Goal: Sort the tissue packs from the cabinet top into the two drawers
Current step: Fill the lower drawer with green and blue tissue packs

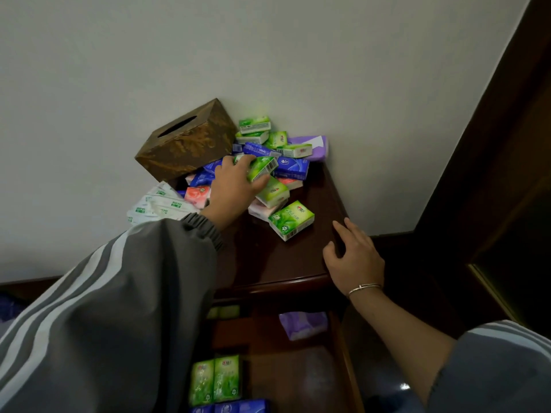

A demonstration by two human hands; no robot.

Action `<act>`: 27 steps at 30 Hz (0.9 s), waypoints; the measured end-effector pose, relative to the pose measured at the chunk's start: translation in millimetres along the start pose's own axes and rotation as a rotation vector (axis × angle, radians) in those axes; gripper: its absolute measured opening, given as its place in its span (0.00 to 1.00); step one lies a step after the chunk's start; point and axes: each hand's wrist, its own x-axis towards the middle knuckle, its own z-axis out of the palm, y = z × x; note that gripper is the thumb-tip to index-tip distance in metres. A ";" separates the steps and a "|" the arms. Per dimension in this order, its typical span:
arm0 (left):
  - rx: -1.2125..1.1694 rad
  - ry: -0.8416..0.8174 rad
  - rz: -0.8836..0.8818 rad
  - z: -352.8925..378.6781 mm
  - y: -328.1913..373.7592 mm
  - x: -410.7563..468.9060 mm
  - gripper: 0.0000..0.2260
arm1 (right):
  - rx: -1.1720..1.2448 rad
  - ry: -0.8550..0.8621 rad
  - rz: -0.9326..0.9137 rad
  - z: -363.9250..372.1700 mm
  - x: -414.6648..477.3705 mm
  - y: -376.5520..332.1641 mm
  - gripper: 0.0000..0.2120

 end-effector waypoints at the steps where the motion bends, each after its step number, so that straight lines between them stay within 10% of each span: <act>1: -0.024 0.028 0.014 -3.4 -1.7 -2.9 0.26 | -0.002 0.001 0.003 0.0 0.3 -0.3 0.23; 8: -0.395 0.263 0.024 -38.6 1.1 -46.5 0.13 | 0.002 0.016 0.006 -0.4 0.5 -0.8 0.23; 15: -1.322 -0.190 -0.540 8.6 -15.4 -128.6 0.11 | -0.010 0.003 -0.002 -1.1 0.8 0.2 0.22; 23: -1.657 -0.239 -0.456 25.8 -43.8 -131.5 0.12 | 0.075 0.195 -0.193 -18.2 34.0 -30.9 0.11; 27: -1.775 -0.245 -0.484 26.9 -47.3 -128.8 0.14 | -0.081 -0.011 -0.418 -14.0 115.3 -89.2 0.17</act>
